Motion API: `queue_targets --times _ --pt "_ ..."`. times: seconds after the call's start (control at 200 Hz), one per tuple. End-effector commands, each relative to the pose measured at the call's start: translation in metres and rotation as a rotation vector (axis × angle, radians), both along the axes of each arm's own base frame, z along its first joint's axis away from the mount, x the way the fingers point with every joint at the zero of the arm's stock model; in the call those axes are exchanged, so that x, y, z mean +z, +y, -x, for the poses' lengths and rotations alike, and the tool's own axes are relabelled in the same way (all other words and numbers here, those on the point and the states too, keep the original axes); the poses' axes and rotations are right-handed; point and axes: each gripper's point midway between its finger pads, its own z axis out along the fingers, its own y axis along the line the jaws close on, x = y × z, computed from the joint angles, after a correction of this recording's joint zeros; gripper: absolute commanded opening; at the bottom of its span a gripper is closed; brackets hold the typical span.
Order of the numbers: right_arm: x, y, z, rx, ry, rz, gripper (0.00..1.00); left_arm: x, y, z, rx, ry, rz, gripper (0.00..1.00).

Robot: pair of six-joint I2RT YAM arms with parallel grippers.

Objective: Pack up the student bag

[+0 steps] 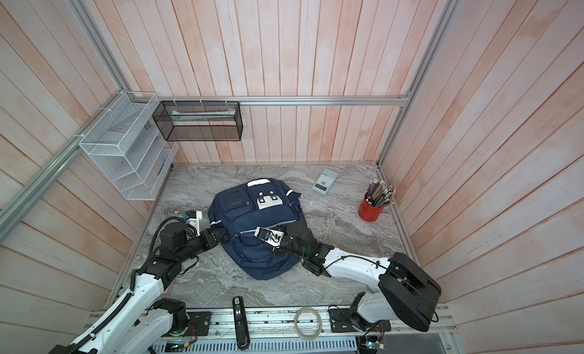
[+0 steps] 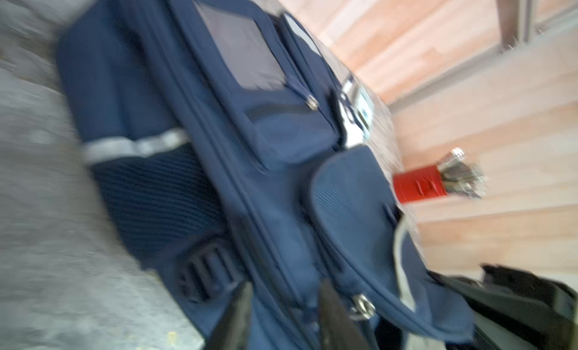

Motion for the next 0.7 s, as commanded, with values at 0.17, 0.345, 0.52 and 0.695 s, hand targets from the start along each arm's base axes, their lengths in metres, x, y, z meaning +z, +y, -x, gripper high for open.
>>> queue_targets --times 0.17,0.345,0.52,0.695 --pt "-0.024 -0.053 -0.043 -0.425 0.124 -0.004 0.40 0.068 -0.052 0.007 -0.116 -0.319 -0.245 0.85" --pt "-0.027 -0.078 -0.038 -0.543 0.216 -0.120 0.57 0.033 -0.121 0.002 -0.358 -0.266 -0.475 0.88" --pt "-0.023 -0.099 -0.047 -0.603 0.374 -0.288 0.68 0.032 -0.171 0.008 -0.477 -0.325 -0.565 0.90" --pt "-0.019 -0.102 -0.054 -0.604 0.442 -0.358 0.68 0.021 -0.164 -0.013 -0.419 -0.293 -0.724 0.91"
